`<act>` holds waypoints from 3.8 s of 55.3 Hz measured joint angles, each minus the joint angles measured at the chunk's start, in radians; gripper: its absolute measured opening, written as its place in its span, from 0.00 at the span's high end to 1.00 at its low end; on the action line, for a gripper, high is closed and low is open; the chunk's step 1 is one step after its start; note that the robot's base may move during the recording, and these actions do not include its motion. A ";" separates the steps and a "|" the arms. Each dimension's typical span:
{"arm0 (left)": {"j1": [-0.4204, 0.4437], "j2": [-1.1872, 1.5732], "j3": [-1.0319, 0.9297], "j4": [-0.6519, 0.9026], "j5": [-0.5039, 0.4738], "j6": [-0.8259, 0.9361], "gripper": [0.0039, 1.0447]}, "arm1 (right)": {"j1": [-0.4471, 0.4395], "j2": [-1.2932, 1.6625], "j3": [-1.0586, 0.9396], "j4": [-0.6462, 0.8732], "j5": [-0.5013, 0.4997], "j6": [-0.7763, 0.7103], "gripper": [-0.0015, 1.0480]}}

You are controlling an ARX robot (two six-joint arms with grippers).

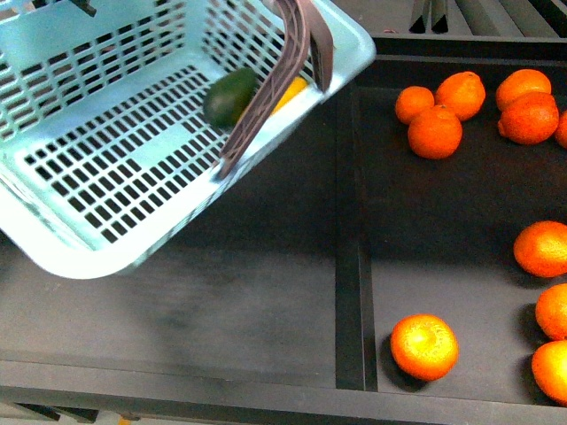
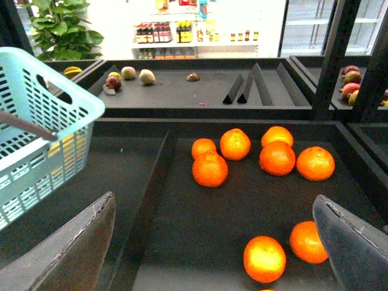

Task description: Pick mango and avocado into basket

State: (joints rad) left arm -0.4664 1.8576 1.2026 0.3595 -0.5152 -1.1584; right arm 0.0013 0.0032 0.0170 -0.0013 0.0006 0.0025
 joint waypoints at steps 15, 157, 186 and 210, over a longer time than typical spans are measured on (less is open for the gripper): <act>0.055 0.179 0.109 0.028 0.003 -0.315 0.96 | 0.000 0.000 0.000 0.000 0.000 0.000 0.08; 0.397 -1.044 -1.115 0.360 0.465 1.144 0.98 | 0.000 0.000 0.000 0.000 0.001 0.000 0.08; 0.462 -1.378 -1.188 0.116 0.514 1.147 0.98 | 0.000 0.000 0.000 0.000 0.001 0.000 0.08; 0.462 -1.599 -1.188 -0.101 0.514 1.147 0.98 | 0.000 0.000 0.000 0.000 0.001 0.000 0.08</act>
State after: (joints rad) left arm -0.0044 0.2584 0.0143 0.2588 -0.0013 -0.0109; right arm 0.0013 0.0029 0.0170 -0.0013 0.0013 0.0029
